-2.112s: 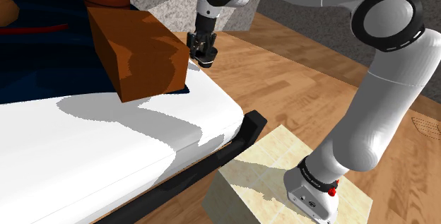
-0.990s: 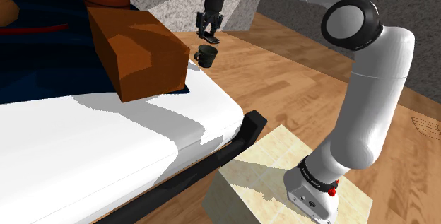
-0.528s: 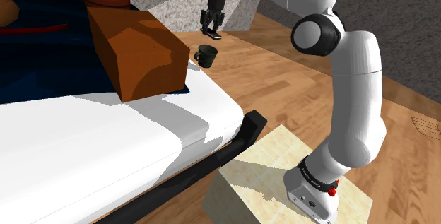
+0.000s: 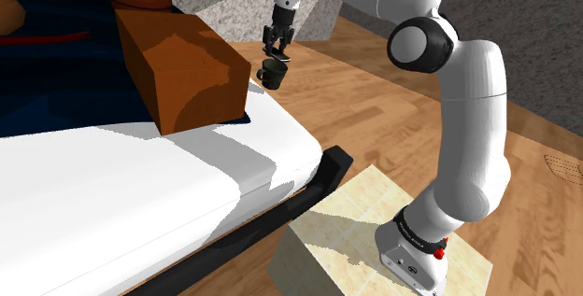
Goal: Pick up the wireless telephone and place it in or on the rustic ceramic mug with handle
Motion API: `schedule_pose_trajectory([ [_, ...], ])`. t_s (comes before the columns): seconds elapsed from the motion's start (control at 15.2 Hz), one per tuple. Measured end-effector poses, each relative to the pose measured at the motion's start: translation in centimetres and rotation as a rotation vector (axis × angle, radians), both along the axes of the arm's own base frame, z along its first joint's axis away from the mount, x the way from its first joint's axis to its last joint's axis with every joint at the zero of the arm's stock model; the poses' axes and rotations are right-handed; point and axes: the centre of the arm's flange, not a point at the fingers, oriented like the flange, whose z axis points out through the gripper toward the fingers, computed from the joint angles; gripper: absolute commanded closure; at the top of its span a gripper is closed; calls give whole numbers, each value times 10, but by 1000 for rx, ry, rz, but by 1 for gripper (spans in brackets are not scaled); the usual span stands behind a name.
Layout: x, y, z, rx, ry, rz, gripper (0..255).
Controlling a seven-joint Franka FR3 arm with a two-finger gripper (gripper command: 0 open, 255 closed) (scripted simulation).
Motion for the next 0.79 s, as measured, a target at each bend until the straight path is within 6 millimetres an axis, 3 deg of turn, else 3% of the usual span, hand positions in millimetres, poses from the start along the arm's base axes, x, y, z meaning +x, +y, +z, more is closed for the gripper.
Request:
schedule_pose_trajectory([
  [0.33, 0, 0, -25, 0, 0, 0, 255],
  [0.73, 0, 0, -29, 0, 0, 0, 255],
  [0.79, 0, 0, -29, 0, 0, 0, 0],
])
